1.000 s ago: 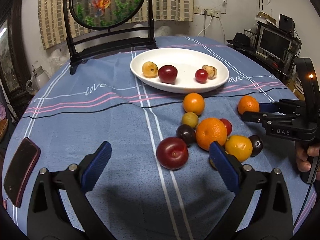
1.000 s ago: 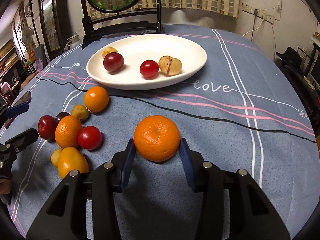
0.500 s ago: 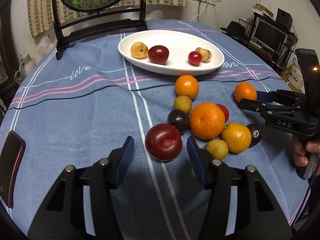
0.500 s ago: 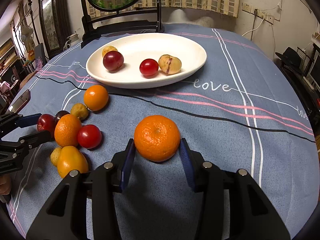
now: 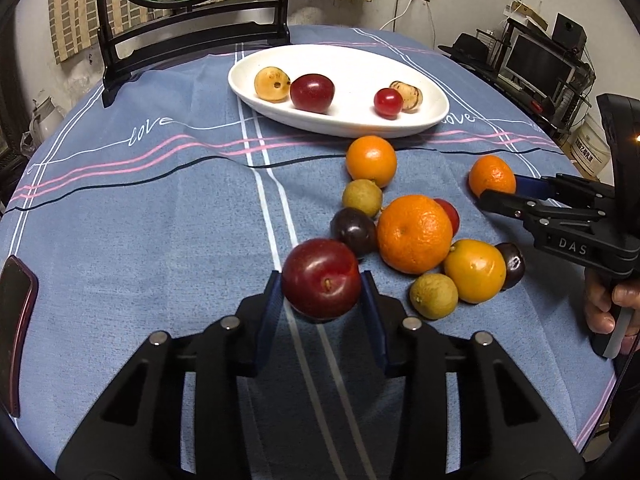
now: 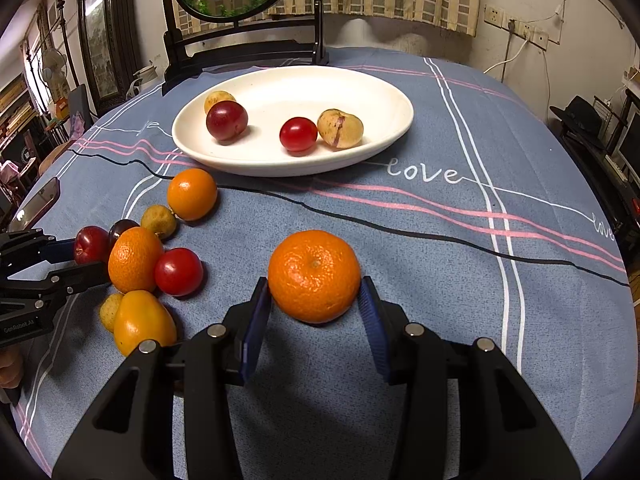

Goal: Organize fruits
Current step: 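Grasp the large orange with the right tool while the left tool grasps a red plum, then place the orange and plum on the white plate and open both tools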

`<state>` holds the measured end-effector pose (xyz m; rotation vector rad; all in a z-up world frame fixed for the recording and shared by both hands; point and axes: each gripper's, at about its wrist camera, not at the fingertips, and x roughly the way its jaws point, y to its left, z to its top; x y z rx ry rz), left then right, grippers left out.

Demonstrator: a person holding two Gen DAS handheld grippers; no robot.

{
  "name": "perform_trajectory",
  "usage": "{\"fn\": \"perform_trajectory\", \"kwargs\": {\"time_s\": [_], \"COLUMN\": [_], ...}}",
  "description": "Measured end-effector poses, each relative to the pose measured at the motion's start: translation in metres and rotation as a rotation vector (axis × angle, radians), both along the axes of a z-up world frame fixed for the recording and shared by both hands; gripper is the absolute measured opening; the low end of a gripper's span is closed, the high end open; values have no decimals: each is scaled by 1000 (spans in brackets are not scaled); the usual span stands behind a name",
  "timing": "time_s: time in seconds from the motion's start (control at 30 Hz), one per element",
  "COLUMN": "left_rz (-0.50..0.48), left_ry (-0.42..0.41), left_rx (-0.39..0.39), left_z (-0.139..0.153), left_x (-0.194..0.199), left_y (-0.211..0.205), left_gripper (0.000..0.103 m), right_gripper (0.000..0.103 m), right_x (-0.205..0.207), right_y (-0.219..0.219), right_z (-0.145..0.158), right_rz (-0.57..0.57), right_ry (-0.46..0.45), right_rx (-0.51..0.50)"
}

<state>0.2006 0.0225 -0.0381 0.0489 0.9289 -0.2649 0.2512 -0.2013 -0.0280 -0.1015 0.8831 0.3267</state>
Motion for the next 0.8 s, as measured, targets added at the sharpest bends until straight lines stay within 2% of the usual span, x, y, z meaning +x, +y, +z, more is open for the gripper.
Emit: {"fn": "perform_trajectory", "kwargs": {"time_s": [0.33,0.57,0.63,0.7,0.8], "left_rz": [3,17,24,27,16], "left_ry": [-4,-60,-89,-107,-100], "left_rx": [-12,-13,-7,-12,-49], "left_z": [1,9,14,18,25], "left_x": [0,-8,-9,-8,8], "left_y": [0,3,3,3,2], "left_gripper": [39,39,39,39,39], "right_gripper": [45,45,44,44,40], "right_x": [0,-5,-8,-10,-1], "right_y": [1,-6,-10,-14,-11], "right_z": [0,5,10,24,38], "right_rz": [0,-13,-23,-33,-45], "right_ry": [-1,-18,-40,-110,-166], "right_rx": [-1,29,58,101,147]}}
